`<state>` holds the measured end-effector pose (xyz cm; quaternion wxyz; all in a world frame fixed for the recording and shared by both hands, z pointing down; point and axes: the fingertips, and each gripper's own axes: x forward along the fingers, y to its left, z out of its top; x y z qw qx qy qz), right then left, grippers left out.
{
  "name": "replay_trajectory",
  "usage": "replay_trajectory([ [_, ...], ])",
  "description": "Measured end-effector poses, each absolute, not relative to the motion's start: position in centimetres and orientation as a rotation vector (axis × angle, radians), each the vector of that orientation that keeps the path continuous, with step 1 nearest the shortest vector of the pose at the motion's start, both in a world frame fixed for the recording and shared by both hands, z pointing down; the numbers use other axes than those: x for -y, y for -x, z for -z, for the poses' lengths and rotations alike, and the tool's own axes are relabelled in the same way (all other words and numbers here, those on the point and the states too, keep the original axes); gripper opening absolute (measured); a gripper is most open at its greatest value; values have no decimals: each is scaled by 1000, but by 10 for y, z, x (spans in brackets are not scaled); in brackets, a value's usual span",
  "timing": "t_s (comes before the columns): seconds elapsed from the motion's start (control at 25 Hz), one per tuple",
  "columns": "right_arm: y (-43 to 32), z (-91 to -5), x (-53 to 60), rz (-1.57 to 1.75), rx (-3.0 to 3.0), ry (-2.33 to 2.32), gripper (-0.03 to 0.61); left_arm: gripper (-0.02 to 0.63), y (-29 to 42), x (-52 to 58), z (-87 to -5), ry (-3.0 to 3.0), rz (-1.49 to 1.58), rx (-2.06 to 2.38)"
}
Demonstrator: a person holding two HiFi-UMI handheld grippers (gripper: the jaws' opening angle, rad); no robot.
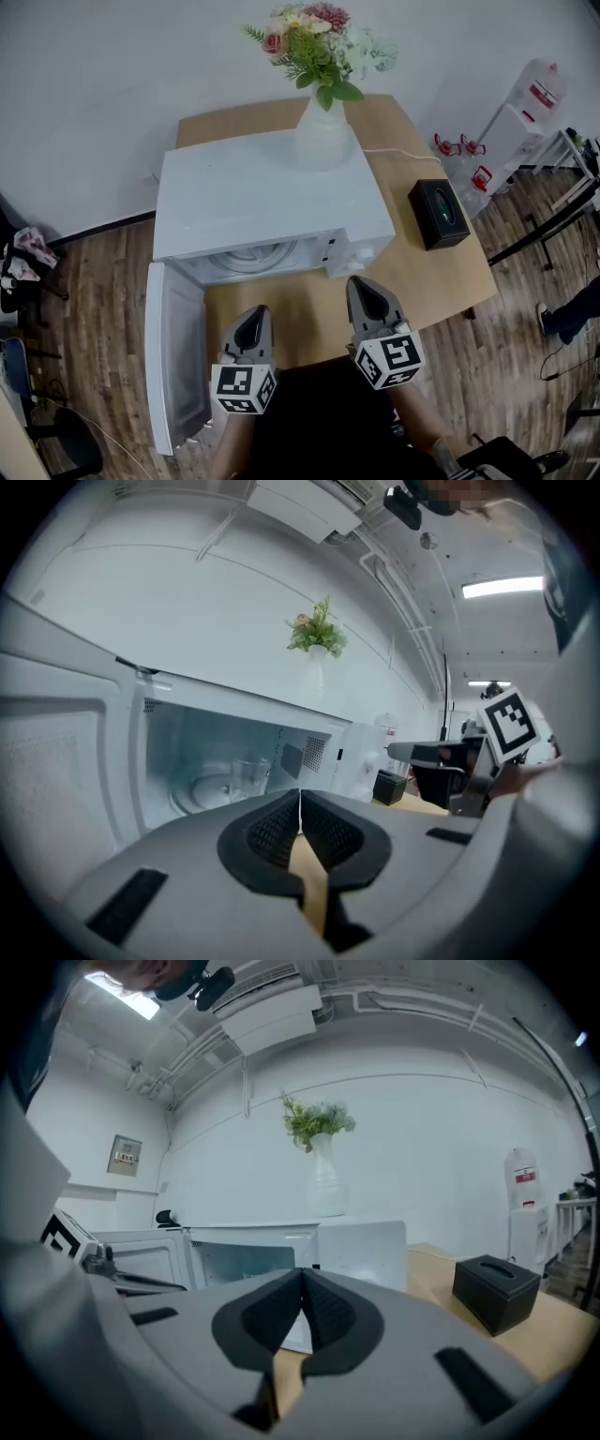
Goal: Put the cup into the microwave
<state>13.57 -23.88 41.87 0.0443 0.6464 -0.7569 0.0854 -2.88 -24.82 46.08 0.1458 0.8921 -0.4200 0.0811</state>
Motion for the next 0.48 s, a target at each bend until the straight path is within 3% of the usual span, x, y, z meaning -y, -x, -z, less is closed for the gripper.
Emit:
replay_trajectory([
  [0.48, -171, -420, 219, -353, 2353, -1968, -8, 5, 2, 249, -448, -2603, -245, 1207],
])
